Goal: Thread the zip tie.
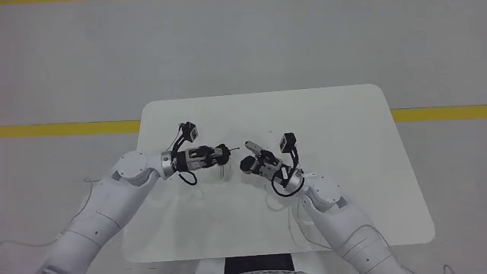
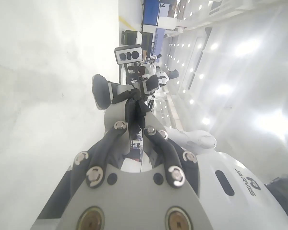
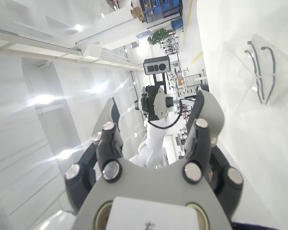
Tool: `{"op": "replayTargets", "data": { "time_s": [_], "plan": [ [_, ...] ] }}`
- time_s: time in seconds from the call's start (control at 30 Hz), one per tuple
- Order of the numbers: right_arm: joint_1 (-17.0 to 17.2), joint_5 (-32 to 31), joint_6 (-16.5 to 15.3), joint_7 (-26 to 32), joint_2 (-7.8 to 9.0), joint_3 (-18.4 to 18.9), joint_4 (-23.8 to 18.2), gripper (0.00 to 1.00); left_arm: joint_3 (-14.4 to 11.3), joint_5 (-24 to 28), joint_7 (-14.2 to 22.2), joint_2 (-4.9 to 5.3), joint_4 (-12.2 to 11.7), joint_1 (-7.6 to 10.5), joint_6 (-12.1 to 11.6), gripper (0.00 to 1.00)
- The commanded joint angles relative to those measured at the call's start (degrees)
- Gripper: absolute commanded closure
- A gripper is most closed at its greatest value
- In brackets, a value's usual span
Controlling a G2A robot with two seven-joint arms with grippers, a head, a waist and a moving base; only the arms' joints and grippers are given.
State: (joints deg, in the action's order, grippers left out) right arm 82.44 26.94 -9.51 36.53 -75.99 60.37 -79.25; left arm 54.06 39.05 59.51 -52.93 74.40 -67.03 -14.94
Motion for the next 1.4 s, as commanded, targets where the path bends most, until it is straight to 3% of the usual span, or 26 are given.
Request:
{"op": "replayTargets", "data": {
  "time_s": [0.0, 0.07, 0.3, 0.4, 0.53, 0.7, 0.77, 0.8, 1.0, 1.07, 1.23, 1.37],
  "plan": [
    [-0.01, -0.04, 0.15, 0.08, 0.02, 0.04, -0.02, 0.0, 0.51, 0.6, 4.7, 0.28, -1.07, 0.35, 0.52, 1.0],
    [-0.01, -0.04, 0.15, 0.08, 0.02, 0.04, -0.02, 0.0, 0.49, -0.64, 6.96, 0.45, -1.48, 0.92, 1.26, 1.0],
    [0.12, 1.07, 0.79, 0.45, -0.02, -0.03, 0.11, 0.0, 0.49, -0.64, 6.96, 0.45, -1.48, 0.92, 1.26, 1.0],
    [-0.34, 4.76, 1.39, 6.67, 0.21, 0.55, 1.84, 0.0, 0.25, -2.38, 6.23, 0.53, -1.69, 0.85, 2.39, 1.0],
    [-1.99, 7.39, 2.47, 15.98, 0.59, 0.83, 5.24, 0.0, 0.66, -1.99, 12.48, 0.99, -2.92, 1.05, 3.45, 1.0],
    [-5.02, 8.25, 3.07, 25.13, 0.42, -1.48, 9.04, 0.0, 0.34, 1.58, 19.94, 0.95, -4.76, 1.35, 2.7, 1.0],
    [-5.94, 8.34, 2.66, 26.69, 0.28, -2.24, 10.7, 0.0, -1.49, 2.47, 20.13, 0.83, -4.63, 1.49, 2.96, 1.0],
    [-5.94, 8.34, 2.66, 26.69, 0.28, -2.24, 10.7, 0.0, -1.69, 0.48, 20.13, 0.97, -5.47, 2.26, 2.37, 1.0],
    [-5.82, 8.62, 2.73, 26.39, 0.26, -2.21, 10.73, 0.0, -1.7, -0.06, 20.13, 1.0, -5.73, 2.47, 2.11, 1.0],
    [-5.39, 10.87, 3.08, 25.74, 0.15, -2.09, 11.04, 0.0, -2.07, -0.22, 18.62, 0.9, -5.09, 2.02, 2.55, 1.0],
    [-6.09, 15.79, 0.46, 30.21, -0.28, -2.6, 13.18, 0.0, -2.14, 1.33, 20.13, 0.94, -4.98, 1.68, 2.85, 1.0],
    [-6.51, 15.68, -0.31, 30.55, -0.39, -2.99, 14.06, 0.0, -2.29, 1.54, 20.13, 0.97, -5.13, 1.74, 2.54, 1.0]
  ]
}}
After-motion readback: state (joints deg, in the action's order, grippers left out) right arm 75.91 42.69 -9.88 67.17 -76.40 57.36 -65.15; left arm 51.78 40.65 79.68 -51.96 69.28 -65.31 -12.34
